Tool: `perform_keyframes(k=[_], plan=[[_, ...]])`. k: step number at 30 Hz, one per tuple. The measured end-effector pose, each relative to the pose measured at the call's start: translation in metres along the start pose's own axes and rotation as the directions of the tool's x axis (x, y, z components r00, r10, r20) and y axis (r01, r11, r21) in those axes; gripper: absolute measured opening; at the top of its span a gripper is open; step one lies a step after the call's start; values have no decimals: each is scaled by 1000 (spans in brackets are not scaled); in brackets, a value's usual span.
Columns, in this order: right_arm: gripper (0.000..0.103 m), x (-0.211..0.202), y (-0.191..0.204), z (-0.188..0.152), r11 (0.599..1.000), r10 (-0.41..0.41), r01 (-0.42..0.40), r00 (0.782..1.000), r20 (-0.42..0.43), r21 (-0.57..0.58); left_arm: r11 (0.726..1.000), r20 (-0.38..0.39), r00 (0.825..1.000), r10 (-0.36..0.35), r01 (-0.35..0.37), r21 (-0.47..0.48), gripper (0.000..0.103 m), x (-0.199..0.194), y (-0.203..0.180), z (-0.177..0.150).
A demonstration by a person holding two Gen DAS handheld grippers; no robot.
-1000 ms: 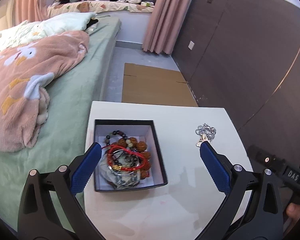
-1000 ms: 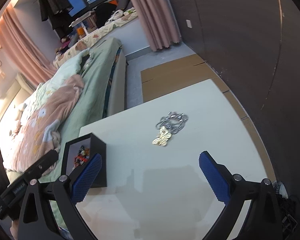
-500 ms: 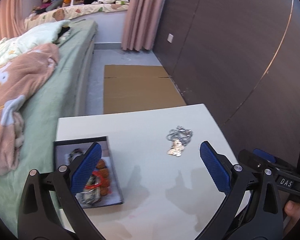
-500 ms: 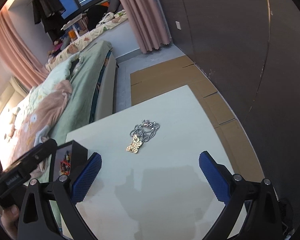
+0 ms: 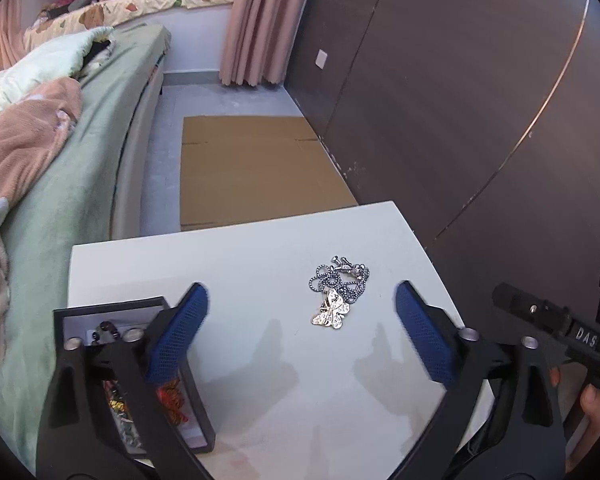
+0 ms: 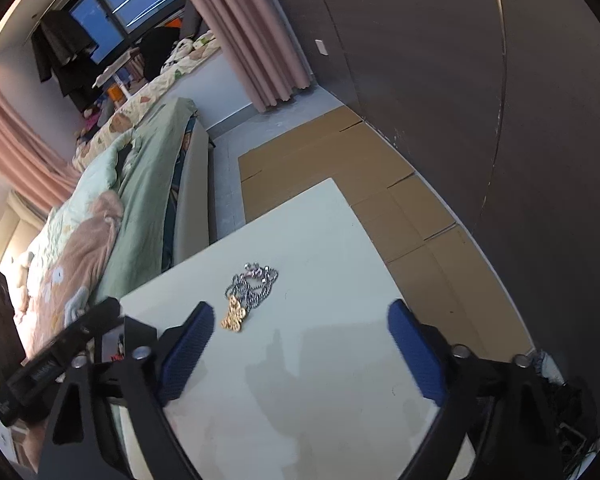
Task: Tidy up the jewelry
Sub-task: 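Move both open tools back over the silver chain with butterfly pendant, then grasp the gold butterfly pendant with the left tool while the right tool grasps the silver chain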
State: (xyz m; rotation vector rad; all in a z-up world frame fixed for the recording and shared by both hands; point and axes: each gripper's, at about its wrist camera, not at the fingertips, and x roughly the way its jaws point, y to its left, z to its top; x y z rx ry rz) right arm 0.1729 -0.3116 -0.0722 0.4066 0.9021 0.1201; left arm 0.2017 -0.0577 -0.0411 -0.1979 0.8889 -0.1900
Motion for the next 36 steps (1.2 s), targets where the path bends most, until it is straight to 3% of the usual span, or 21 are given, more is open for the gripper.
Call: perform_keyframes(k=[4, 9, 16, 22, 26, 29, 36], plan=[[71, 7, -7, 6, 998, 4, -3, 1000, -5, 61, 1000, -61, 998, -25, 25, 2, 72, 24, -5, 0], [70, 20, -11, 17, 996, -9, 10, 1000, -22, 89, 998, -141, 989, -46, 52, 44, 68, 56, -21, -10], [70, 26, -6, 14, 998, -37, 39, 998, -60, 40, 997, -198, 979, -44, 57, 61, 59, 91, -34, -19], [70, 34, -14, 10, 997, -67, 70, 994, -91, 30, 994, -200, 980, 21, 2, 113, 58, 108, -44, -28], [70, 36, -16, 12, 997, -62, 65, 994, -94, 32, 989, -190, 980, 60, -33, 146, 50, 113, -47, -33], [70, 40, -12, 10, 998, -59, 61, 993, -98, 20, 979, -171, 978, 119, -87, 186, 31, 113, -52, -35], [70, 53, -4, 12, 1000, -25, 26, 994, -106, 12, 992, -170, 984, 55, -35, 118, 31, 95, -39, -23]])
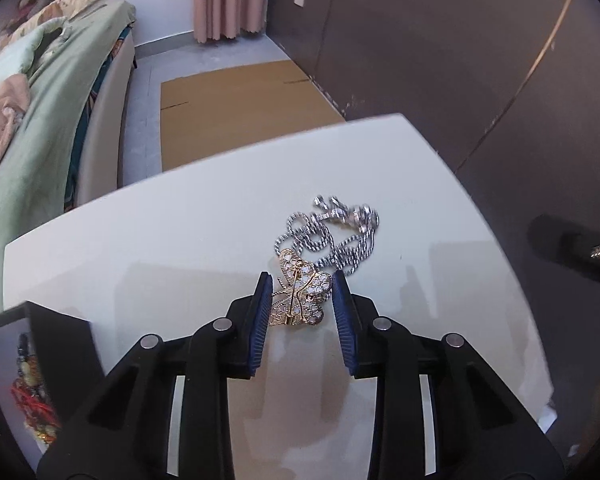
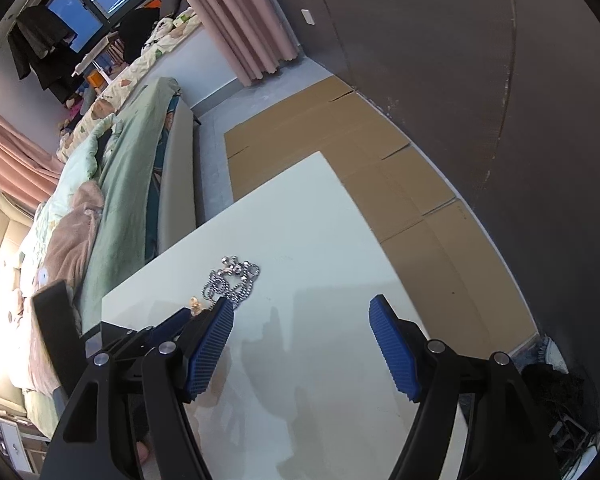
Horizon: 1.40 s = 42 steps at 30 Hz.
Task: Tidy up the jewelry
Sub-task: 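Grasp the gold butterfly pendant with the left tool while the right tool grasps the silver chain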
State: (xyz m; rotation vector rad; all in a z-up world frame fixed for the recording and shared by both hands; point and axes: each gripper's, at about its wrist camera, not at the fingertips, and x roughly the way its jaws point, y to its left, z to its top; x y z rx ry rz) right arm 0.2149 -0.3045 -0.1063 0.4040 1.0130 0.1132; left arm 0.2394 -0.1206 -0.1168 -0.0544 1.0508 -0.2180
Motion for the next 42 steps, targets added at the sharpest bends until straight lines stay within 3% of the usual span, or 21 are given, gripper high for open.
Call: perform_keyframes(k=[6, 12, 20, 26, 29, 33, 35, 36, 37, 42], plan=[[66, 18, 19, 5, 998, 8, -8, 1000, 8, -60, 996, 65, 997, -37, 42, -79, 31, -32, 24, 11], [66, 45, 47, 3, 981, -43, 44, 999, 9, -188, 989, 114, 993, -36, 51, -135, 31, -53, 48, 15], [79, 73, 79, -3, 940, -104, 116, 993, 56, -321, 982, 131, 991, -19, 42, -182, 31, -62, 75, 15], [79, 92, 90, -9, 924, -126, 137, 991, 53, -356, 977, 140, 990, 6, 23, -210, 31, -65, 93, 16], [69, 105, 91, -13, 922, -137, 139, 990, 30, -362, 972, 134, 991, 21, 11, -234, 31, -62, 102, 17], [59, 107, 97, -17, 896, -162, 174, 985, 66, -408, 970, 135, 990, 31, 3, -245, 31, -61, 106, 17], [47, 104, 95, -17, 900, -156, 169, 986, 65, -401, 970, 134, 991, 33, 1, -242, 31, -61, 104, 16], [31, 102, 94, -17, 904, -145, 154, 988, 51, -398, 970, 133, 991, 33, 0, -242, 31, -61, 104, 16], [21, 102, 94, -17, 902, -153, 156, 987, 40, -402, 970, 132, 991, 33, 0, -241, 31, -61, 104, 15], [12, 99, 104, -28, 873, -186, 176, 982, 23, -456, 969, 140, 989, 41, -5, -245, 31, -67, 104, 12]])
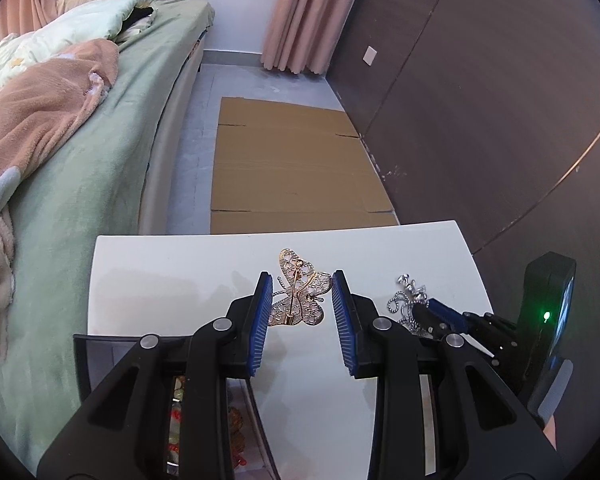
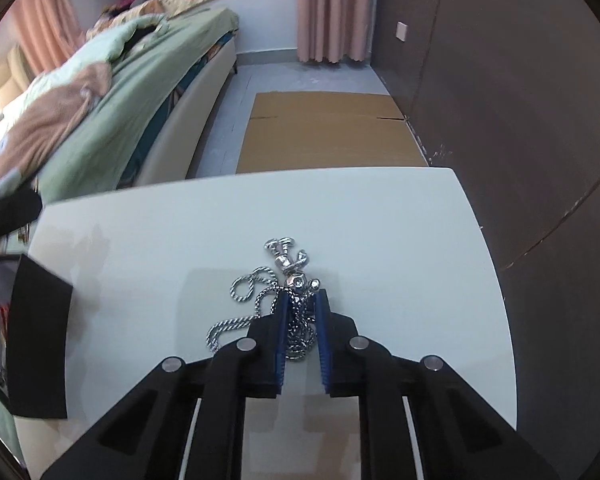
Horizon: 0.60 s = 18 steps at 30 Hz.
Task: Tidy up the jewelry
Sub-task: 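Grasp the gold butterfly pendant with the left tool while the right tool grasps the silver chain, then carry the pendant and chain over the black box and open both tools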
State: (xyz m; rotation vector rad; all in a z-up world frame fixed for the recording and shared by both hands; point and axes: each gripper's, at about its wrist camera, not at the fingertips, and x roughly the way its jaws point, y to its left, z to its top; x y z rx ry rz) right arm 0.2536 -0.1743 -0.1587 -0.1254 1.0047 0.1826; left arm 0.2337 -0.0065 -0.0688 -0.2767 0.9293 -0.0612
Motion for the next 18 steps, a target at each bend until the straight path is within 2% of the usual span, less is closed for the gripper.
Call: perform_keyframes(k=[6, 8, 9, 18], plan=[[10, -18, -2, -8, 999, 43, -43, 999, 7, 30, 1000, 10, 1000, 5, -5, 2, 31, -12, 1, -7], [8, -31, -3, -10, 998, 53, -54, 998, 24, 38, 1000, 14, 1000, 6, -6, 1, 31, -18, 1, -10], [2, -36, -4, -11, 997, 59, -60, 998, 32, 43, 1000, 18, 1000, 7, -7, -1, 31, -21, 2, -11], [3, -83, -10, -17, 988, 132, -140, 985, 114, 68, 1000, 67, 998, 19, -18, -13, 31, -59, 8, -24]])
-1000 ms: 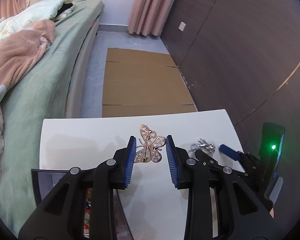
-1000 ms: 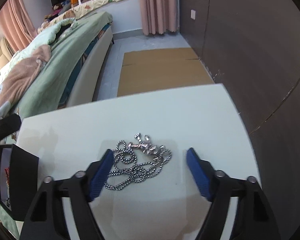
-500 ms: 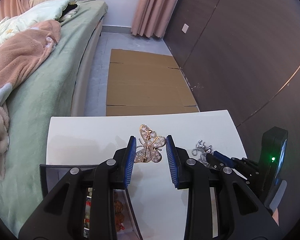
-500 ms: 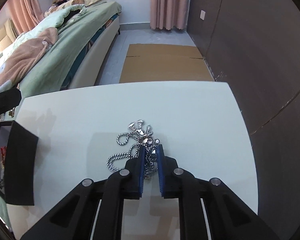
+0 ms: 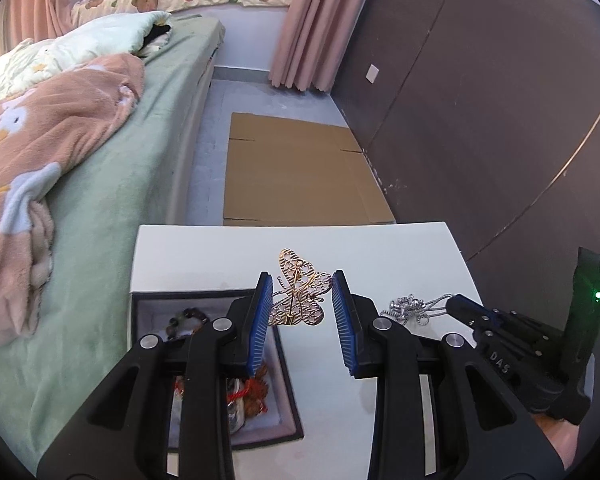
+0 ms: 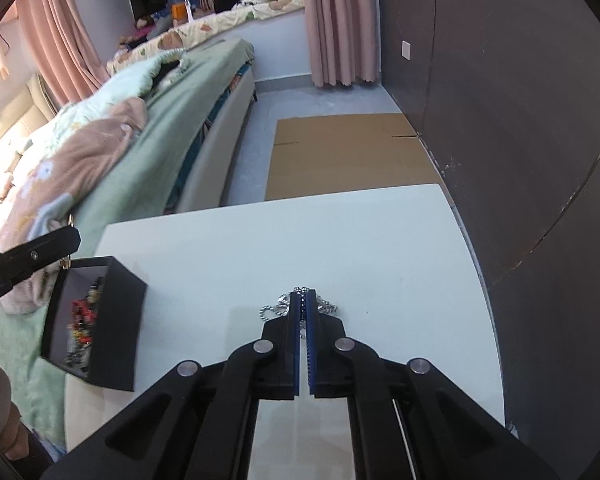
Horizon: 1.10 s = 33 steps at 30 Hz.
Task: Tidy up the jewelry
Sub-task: 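Carry the pendant and chain over the black box and open both tools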
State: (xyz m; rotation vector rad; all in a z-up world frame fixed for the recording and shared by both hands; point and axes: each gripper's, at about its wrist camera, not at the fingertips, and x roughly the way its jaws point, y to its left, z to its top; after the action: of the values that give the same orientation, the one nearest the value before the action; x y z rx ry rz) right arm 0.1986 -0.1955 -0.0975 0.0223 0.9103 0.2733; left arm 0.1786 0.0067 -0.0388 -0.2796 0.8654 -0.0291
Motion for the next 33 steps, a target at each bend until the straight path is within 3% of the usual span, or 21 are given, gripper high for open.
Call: perform_keyframes(k=[10, 16, 23, 24, 27, 33], plan=[[2, -47, -15, -4, 977, 181, -190, 979, 90, 102, 999, 27, 1000, 14, -12, -52, 31, -46, 33, -27], [2, -67, -8, -6, 974, 185, -201, 973, 141, 108, 998, 20, 1000, 14, -12, -68, 31, -55, 58, -31], [2, -99, 12, 3, 979, 164, -186, 962, 218, 82, 995, -22, 998, -54, 52, -88, 31, -42, 71, -31], [2, -102, 14, 3, 979, 166, -188, 960, 224, 81, 994, -26, 998, -63, 61, -87, 33, -40, 71, -31], [2, -114, 24, 7, 980, 165, -187, 956, 244, 70, 995, -22, 997, -75, 73, -70, 77, -43, 68, -30], [2, -142, 53, 24, 983, 175, -186, 944, 280, 13, 993, 27, 996, -87, 89, -75, 82, -64, 75, -22]])
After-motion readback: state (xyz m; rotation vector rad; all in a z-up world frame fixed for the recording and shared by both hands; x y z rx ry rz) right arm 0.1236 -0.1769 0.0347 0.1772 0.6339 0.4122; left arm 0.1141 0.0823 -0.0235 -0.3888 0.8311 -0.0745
